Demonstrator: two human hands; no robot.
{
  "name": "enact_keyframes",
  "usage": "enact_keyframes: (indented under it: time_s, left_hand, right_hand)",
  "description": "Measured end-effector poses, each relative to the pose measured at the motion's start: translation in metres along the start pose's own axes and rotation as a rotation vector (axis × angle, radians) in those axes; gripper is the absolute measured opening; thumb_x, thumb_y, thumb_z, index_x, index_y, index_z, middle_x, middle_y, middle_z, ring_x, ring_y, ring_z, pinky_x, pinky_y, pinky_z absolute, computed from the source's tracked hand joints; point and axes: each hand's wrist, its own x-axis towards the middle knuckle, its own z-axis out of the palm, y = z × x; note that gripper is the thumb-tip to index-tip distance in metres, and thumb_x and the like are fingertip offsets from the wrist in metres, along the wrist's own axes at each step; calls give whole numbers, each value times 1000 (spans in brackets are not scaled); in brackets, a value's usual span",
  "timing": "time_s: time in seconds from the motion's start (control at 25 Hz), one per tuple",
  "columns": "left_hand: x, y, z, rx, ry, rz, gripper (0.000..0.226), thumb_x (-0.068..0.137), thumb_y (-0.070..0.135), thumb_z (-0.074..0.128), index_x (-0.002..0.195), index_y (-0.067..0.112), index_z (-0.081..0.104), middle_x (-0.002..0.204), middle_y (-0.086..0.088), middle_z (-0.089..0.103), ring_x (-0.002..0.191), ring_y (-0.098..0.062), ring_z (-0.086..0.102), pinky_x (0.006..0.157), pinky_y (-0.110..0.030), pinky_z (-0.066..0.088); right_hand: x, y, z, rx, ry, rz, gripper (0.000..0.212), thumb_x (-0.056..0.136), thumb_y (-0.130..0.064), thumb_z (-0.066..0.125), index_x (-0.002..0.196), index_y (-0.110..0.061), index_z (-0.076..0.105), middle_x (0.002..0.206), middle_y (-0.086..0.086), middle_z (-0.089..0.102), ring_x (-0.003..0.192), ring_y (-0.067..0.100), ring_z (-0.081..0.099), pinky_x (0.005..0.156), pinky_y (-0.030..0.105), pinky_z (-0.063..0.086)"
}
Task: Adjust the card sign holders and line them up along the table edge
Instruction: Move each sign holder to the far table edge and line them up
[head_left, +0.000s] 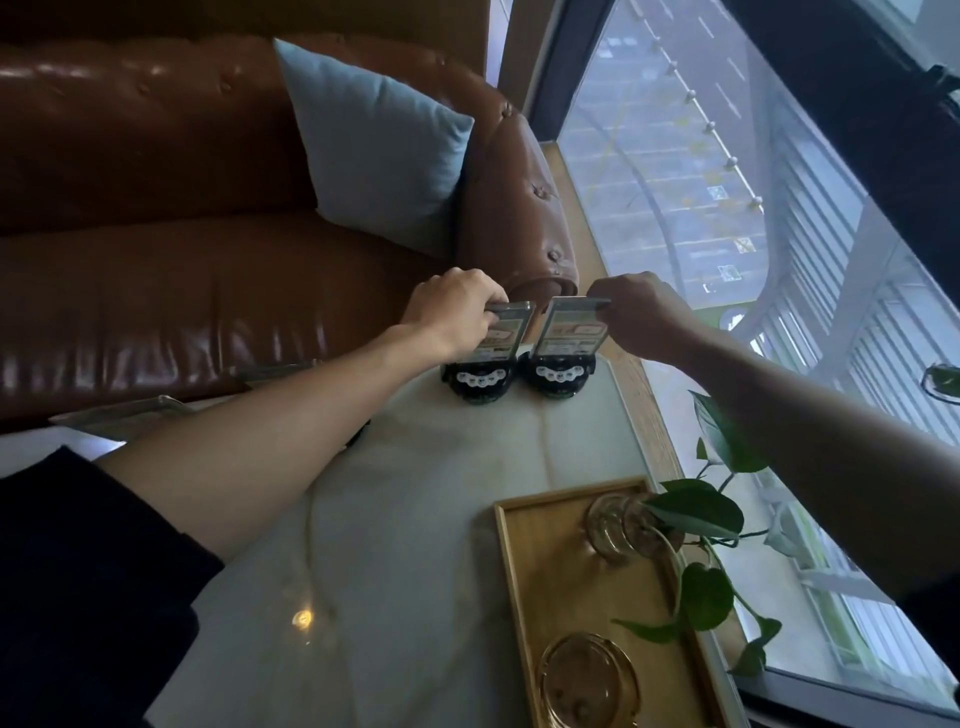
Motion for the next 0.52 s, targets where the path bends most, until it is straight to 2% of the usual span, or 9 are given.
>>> enact_keyframes:
  time_s: [0.16,0.32,0.52]
  left_hand:
    - [4,-4,1,-59,-10,-29,16,85,25,66,96,34,75,92,0,75,91,-31,66,71,-32,45]
    - [2,-5,5,-74,8,-41,19,87,24,66,100,34,75,97,0,76,95,-30,67,78,-37,53]
    - [4,-7,10,-90,18,-62,21,87,25,67,105,32,73,105,0,75,99,-31,67,80,-38,52]
  right_hand:
    - [0,0,1,14,10,12,24,89,-3,50,98,-8,71,92,24,69,79,42,62,62,37,48]
    - [-2,-3,-1,2,2,25,23,89,-4,49,97,-6,71,92,25,69,79,42,62,65,41,53]
    - [-2,-5,-1,4,-12,55,23,90,-12,50,104,-12,69,99,24,70,83,43,63,67,43,55]
